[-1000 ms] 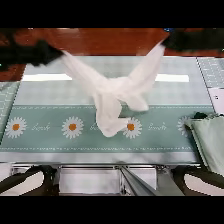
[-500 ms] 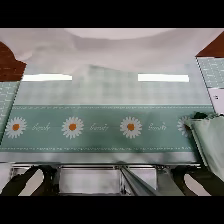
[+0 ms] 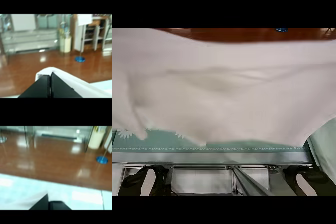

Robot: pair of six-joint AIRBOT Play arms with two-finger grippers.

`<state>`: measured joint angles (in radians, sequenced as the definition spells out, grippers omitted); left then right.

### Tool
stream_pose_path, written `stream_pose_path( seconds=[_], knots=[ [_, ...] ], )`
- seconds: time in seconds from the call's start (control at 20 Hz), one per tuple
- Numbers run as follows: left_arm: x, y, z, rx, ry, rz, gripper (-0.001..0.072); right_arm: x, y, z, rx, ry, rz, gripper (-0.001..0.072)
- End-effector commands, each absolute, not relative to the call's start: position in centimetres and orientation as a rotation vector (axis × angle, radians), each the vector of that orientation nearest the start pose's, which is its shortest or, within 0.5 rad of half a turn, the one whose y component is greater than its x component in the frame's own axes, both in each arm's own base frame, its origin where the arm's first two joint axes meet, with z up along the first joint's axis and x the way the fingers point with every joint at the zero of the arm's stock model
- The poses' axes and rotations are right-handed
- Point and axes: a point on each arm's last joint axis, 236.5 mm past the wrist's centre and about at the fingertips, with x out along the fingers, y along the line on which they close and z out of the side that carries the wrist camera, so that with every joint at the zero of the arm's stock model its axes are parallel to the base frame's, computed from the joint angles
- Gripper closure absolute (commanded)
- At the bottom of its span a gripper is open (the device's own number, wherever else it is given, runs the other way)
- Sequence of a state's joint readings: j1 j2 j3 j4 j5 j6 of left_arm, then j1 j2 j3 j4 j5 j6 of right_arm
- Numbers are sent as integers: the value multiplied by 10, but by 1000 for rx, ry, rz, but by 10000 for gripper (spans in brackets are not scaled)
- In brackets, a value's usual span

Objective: Fold the shirts.

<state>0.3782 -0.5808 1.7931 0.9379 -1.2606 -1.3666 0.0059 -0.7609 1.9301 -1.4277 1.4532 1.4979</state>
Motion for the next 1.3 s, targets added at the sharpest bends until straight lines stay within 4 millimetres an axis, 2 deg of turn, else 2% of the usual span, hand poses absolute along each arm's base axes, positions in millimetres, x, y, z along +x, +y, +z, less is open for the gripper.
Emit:
stream_pose_path(
  seconds=[0.0, 0.1, 0.2, 0.25, 0.4, 0.5, 0.6, 0.7, 0.8, 0.9, 0.95, 1.0, 1.05, 1.15, 1.25],
  knots=[
    [203, -48, 436, -110, 194, -150, 693, 247, 35, 386, -2, 465, 153, 691],
    [240, -37, 370, -209, 374, -162, 693, 275, 43, 338, 35, 571, 183, 691],
    [281, -25, 291, -340, 549, -166, 693, 306, 43, 274, 58, 708, 175, 690],
    [299, -24, 259, -410, 600, -182, 693, 326, 42, 240, 68, 763, 163, 691],
    [364, -19, 177, -579, 666, -211, 693, 392, 48, 164, 131, 852, 165, 691],
    [412, -16, 141, -608, 684, -189, 693, 443, 58, 126, 192, 864, 187, 691],
    [463, -19, 118, -577, 665, -173, 693, 485, 64, 94, 238, 898, 188, 691],
    [511, -28, 103, -528, 631, -171, 693, 523, 67, 74, 262, 917, 190, 691],
    [547, -38, 88, -530, 637, -180, 693, 555, 67, 64, 302, 923, 173, 691],
    [564, -51, 72, -576, 703, -214, 691, 574, 68, 62, 357, 912, 162, 690],
    [568, -56, 68, -581, 735, -240, 608, 580, 67, 66, 409, 904, 161, 622],
    [566, -58, 68, -581, 767, -267, 366, 582, 65, 72, 464, 897, 172, 404],
    [562, -55, 70, -581, 800, -286, 203, 580, 56, 78, 510, 905, 176, 322],
    [538, -31, 72, -598, 906, -292, 199, 558, 18, 83, 509, 982, 140, 321],
    [496, -5, 61, -702, 1083, -277, 200, 516, -36, 75, 417, 1108, 44, 322]
  ],
)
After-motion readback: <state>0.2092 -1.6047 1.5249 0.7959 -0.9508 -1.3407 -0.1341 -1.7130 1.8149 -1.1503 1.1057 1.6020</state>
